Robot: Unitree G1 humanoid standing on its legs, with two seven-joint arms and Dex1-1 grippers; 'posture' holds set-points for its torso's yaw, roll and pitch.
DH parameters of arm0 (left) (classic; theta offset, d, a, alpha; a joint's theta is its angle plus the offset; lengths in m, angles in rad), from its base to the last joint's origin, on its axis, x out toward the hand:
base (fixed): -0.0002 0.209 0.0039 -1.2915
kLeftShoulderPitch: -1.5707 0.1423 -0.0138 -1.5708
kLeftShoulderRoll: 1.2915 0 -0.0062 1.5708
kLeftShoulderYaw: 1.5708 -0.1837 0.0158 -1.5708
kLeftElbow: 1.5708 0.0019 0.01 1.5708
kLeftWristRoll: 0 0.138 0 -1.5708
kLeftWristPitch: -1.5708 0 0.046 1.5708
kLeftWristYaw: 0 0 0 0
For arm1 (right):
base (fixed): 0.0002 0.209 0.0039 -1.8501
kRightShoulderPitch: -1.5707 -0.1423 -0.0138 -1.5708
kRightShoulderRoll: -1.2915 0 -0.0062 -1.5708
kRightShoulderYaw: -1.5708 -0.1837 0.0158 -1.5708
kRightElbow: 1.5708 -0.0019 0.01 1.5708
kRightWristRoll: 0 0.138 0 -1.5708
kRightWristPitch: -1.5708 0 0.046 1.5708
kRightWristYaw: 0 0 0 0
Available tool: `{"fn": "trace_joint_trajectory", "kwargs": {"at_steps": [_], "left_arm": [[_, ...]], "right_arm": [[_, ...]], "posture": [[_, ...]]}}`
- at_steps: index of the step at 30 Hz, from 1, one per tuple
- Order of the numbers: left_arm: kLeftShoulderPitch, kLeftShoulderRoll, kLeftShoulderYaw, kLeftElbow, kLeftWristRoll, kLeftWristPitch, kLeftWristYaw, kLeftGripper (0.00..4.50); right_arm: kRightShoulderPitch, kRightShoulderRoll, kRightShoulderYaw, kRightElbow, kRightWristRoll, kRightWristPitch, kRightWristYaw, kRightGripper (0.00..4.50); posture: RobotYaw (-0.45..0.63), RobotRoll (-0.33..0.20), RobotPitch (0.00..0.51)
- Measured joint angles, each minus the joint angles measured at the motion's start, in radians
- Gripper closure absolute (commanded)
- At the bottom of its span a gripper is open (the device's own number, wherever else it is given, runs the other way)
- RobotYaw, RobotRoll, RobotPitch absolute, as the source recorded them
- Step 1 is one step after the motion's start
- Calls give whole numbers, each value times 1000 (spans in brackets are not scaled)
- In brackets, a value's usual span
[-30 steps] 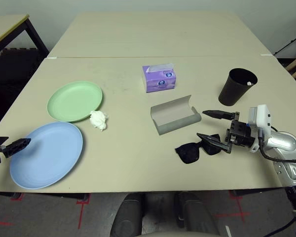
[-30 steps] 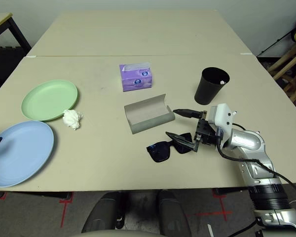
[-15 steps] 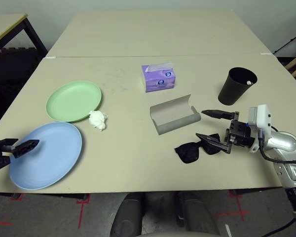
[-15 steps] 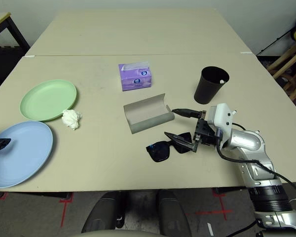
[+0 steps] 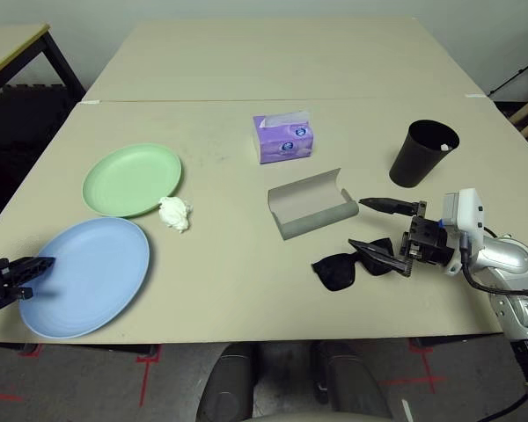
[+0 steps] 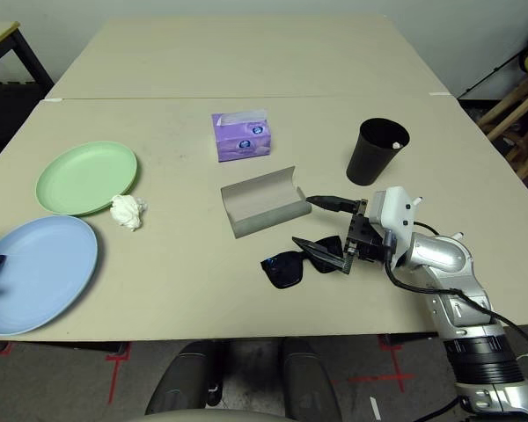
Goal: Organize and tidy the items on the table.
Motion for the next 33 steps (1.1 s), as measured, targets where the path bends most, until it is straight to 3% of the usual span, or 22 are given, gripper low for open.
{"fn": "trace_joint_trajectory", "kwargs": {"at_steps": [11,23,33], "left_arm": [[-4,5,18,-4,-18,61,-24,4438],[-14,-10,99,5,-113,179,-48,4438],[82,1,155,-61,-157,256,-73,4438]], "right_arm": [[-7,0,2,-32,0,33,-14,0],[-7,0,3,-36,0,35,-15,0],[-7,0,13,-34,-1,33,-14,0]], "posture": [[68,0,141],[73,0,134],[76,0,136]]}}
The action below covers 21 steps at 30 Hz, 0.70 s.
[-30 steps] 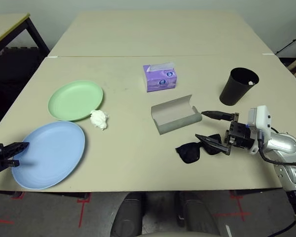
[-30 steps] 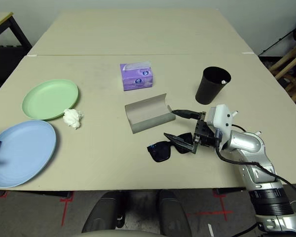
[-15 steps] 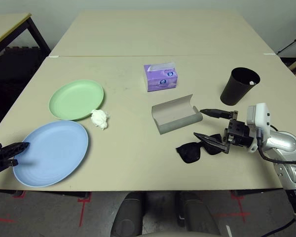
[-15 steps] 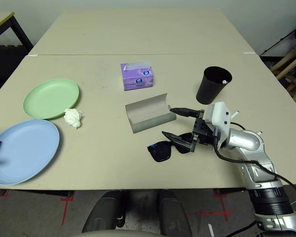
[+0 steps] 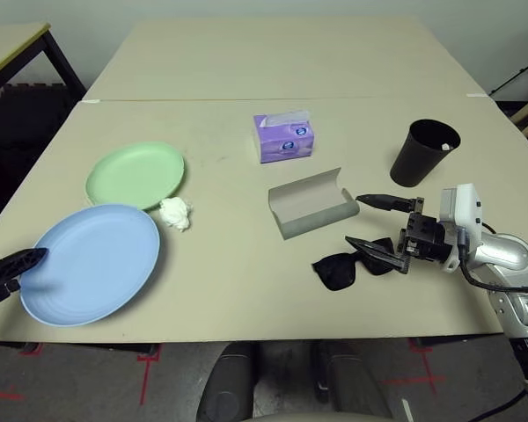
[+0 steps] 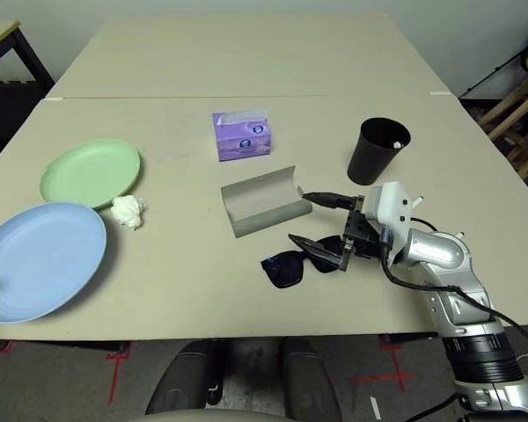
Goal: Organize and tidy the items on the table.
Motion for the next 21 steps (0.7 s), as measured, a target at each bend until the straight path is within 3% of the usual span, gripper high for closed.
{"fn": "trace_joint_trajectory", "kwargs": {"at_steps": [6,16,21], "left_arm": [[-1,25,0,11,-1,10,-25,4438],[-290,26,-23,70,-33,39,39,4438],[-418,-6,-68,177,-1,-43,118,4438]], "right_arm": [[-1,0,3,4,0,-3,1,0],[-1,0,5,8,0,-17,3,0],[6,0,5,11,0,-24,3,0]], "posture": [[77,0,135],[68,0,132],[61,0,130]]}}
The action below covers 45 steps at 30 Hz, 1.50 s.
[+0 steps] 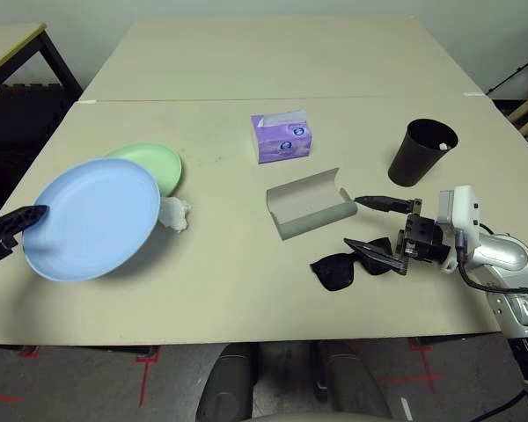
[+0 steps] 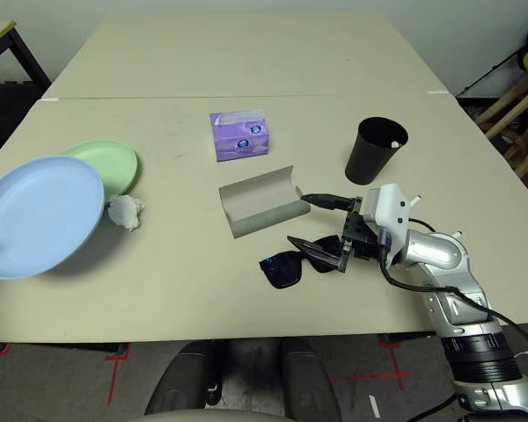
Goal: Organize and tidy the items on the table.
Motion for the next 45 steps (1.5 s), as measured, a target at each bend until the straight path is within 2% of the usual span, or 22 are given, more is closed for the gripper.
{"fn": "trace_joint_trajectory", "kwargs": {"at_steps": [7,11,20,25,29,35,42,45], "left_arm": [[-89,-69,-61,113,73,-155,121,4438],[-149,-132,-63,133,79,-189,165,4438],[-311,-142,-146,214,130,-240,223,4438],[-456,-141,-202,280,173,-241,288,4438],[-526,-137,-233,347,212,-262,319,4438],[-545,-137,-263,424,249,-293,326,4438],[-545,-137,-269,435,269,-321,326,4438],[-545,-137,-278,454,281,-321,331,3708]], "right_arm": [[6,0,1,0,0,-3,-3,0],[8,1,4,-1,0,-2,-5,0],[9,1,17,-2,0,-2,-6,0],[14,1,18,-2,0,-6,-6,0],[16,1,18,-2,0,-12,-6,0],[16,1,18,-2,0,-14,-7,0],[16,1,18,-2,0,-14,-8,0],[16,1,18,-2,0,-13,-8,0]], "posture": [[59,0,129],[61,0,129],[59,0,129],[58,0,130],[57,0,129],[56,0,127],[60,0,128],[60,0,128]]}}
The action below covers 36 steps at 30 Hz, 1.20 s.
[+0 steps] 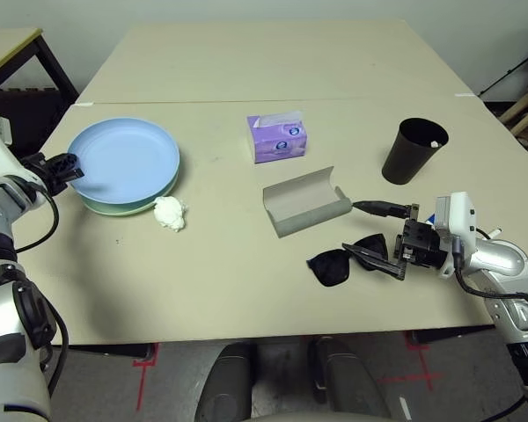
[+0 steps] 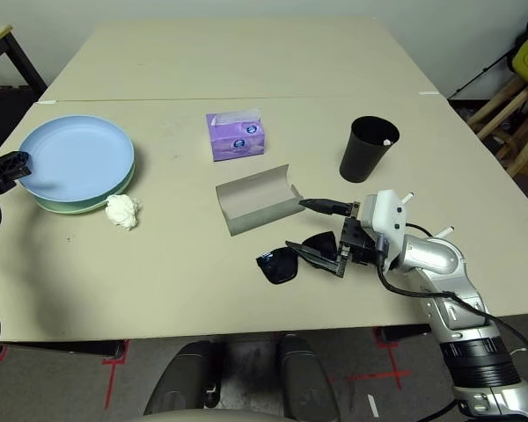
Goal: Organize and tidy the items on the table.
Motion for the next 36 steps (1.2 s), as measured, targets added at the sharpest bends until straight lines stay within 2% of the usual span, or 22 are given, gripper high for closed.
{"fn": "trace_joint_trajectory", "kwargs": {"at_steps": [6,10,17,22,27,30,36], "left_arm": [[3,0,-1,-13,2,-3,5,1464],[57,-20,4,-142,4,-84,26,31],[250,-108,70,-500,-43,-117,79,31],[416,-148,100,-706,-93,-36,89,31],[628,-186,87,-931,-160,43,10,31],[669,-224,65,-984,-182,54,-11,31],[710,-215,5,-1063,-185,67,-83,31]], "right_arm": [[0,0,0,-3,0,3,-3,0],[-1,0,1,-6,0,4,-8,0],[1,2,4,-14,0,7,-15,0],[-1,4,8,-20,0,9,-16,0],[-7,5,12,-20,1,12,-15,0],[-13,5,14,-20,1,12,-14,0],[-19,5,15,-10,3,17,-13,0]], "posture": [[60,0,129],[62,0,128],[69,0,128],[79,0,128],[90,0,125],[93,0,123],[87,0,123]]}}
